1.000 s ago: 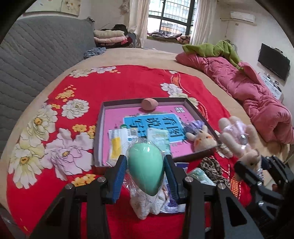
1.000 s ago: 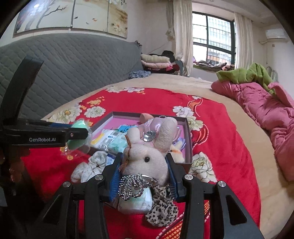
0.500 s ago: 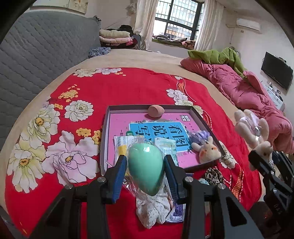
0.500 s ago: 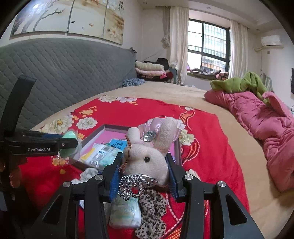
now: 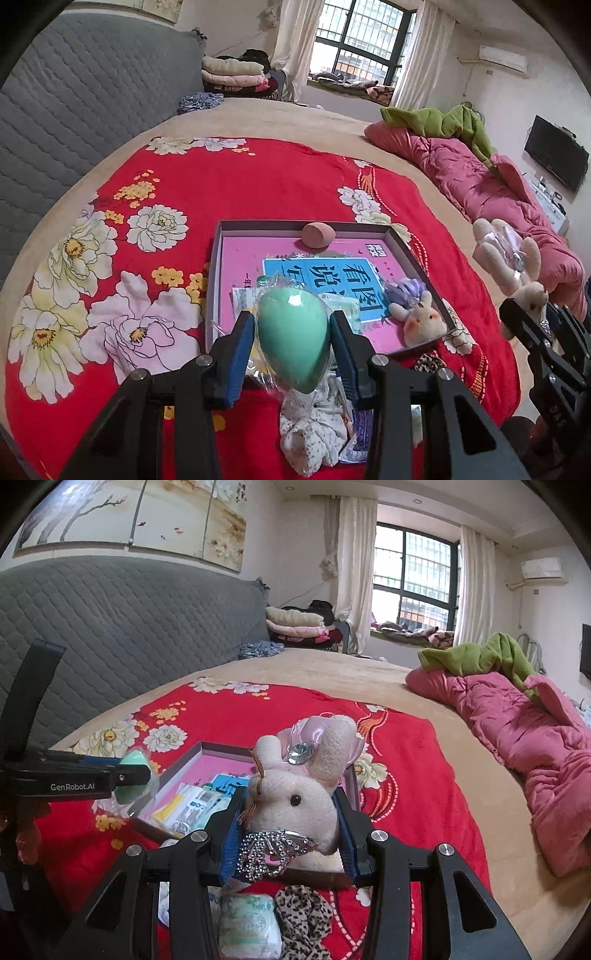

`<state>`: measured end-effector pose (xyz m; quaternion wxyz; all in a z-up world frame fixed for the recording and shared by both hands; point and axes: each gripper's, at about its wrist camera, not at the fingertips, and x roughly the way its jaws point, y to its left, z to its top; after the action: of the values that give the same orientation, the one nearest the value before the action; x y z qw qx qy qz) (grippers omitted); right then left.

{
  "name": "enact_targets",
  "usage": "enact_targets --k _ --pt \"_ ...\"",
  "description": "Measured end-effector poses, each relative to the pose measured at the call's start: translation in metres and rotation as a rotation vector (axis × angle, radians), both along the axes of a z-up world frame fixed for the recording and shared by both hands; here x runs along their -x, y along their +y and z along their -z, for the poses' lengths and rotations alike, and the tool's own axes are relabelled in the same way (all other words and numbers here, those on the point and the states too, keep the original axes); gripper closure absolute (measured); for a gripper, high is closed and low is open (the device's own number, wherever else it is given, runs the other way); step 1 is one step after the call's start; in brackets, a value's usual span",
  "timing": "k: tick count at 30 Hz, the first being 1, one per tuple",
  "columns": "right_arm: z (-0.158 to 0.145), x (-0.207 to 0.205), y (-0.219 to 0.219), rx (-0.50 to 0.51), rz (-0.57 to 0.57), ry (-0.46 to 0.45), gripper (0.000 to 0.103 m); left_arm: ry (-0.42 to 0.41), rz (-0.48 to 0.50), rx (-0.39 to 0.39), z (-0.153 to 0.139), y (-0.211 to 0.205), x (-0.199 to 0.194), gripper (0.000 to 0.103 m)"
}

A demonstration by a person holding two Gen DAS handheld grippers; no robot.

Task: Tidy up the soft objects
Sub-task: 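Lift the green sponge bag with the left tool while the right tool lifts the pink bunny, then carry the green sponge bag over the box with the left tool while the right tool carries the pink bunny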

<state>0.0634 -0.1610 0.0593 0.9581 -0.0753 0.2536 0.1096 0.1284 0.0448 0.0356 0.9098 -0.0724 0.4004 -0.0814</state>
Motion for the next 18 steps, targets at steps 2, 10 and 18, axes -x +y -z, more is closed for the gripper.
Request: enact_targets --k 2,10,18 --pt "0.000 -0.003 0.002 -0.001 -0.002 0.005 0.058 0.001 0.001 0.007 0.000 0.001 -0.002 0.060" --pt "0.004 -0.017 0.009 0.002 -0.002 0.013 0.058 0.003 -0.001 0.010 0.003 0.002 -0.012 0.060" --pt "0.006 -0.026 0.013 0.001 -0.003 0.016 0.058 0.005 -0.019 0.013 0.012 0.009 -0.022 0.060"
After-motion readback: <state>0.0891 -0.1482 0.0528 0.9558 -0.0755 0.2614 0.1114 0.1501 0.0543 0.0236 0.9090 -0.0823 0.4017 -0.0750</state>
